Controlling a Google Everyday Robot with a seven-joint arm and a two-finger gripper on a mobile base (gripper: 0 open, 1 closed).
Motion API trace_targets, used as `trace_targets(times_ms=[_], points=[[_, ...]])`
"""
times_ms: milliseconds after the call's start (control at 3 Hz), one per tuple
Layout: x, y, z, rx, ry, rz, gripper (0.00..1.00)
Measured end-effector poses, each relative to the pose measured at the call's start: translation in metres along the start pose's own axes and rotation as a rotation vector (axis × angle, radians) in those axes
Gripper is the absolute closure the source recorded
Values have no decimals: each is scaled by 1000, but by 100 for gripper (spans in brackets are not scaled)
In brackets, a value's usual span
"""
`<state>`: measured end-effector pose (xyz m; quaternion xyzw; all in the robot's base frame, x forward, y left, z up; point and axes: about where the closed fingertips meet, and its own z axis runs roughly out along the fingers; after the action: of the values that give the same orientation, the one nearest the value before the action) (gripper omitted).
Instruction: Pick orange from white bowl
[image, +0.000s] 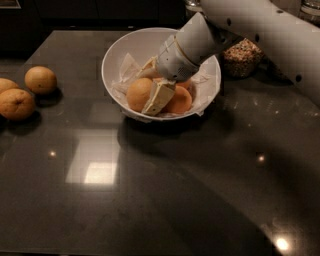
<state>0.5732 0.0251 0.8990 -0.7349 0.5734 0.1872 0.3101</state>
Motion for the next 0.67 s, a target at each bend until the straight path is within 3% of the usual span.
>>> trace_targets(times_ms=[667], points=[[-18,-23,-52,104,-28,-48,100]])
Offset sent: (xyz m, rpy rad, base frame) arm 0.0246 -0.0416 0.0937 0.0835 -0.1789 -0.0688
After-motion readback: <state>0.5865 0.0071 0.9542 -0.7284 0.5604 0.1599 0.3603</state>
